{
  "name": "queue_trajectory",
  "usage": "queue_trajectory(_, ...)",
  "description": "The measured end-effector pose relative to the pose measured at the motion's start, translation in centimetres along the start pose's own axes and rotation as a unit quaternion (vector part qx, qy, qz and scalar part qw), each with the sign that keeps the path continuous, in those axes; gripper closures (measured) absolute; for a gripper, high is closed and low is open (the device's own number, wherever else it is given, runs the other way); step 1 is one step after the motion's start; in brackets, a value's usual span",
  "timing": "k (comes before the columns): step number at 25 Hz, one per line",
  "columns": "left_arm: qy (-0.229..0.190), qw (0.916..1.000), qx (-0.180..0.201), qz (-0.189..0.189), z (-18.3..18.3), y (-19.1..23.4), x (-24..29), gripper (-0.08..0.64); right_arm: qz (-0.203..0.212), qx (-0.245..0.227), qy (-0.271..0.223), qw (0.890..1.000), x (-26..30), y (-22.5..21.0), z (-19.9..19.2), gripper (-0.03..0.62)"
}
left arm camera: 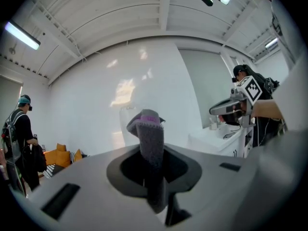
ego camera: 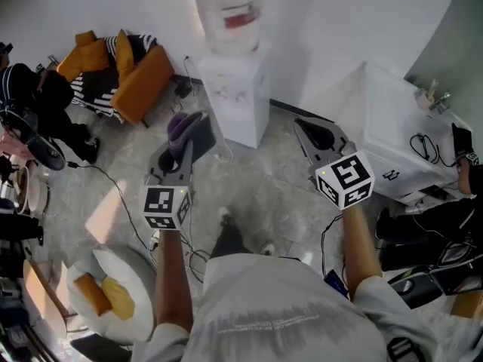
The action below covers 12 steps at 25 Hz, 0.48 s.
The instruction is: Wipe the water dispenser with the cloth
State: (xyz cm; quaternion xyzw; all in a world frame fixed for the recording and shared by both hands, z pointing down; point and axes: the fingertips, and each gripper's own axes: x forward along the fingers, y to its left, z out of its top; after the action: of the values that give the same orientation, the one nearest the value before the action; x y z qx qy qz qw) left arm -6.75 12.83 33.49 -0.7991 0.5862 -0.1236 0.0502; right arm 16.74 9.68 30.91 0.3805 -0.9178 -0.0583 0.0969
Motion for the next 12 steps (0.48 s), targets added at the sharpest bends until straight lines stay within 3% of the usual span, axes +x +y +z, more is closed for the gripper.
queue_trajectory(5,0.004,0.9999,-0.010,-0.002,-1.6,2.2,3.1,0.502,0.006,-0.009,0.011,1.000,3.6,-0.9,-0.7,0.578)
queue_trajectory(12,0.007,0.9996,-0.025,-0.010,-3.8,9.0,10.5,0.502,-0.007,-0.017,0.029,0.999,12.3,-3.7,-0.9,0.578)
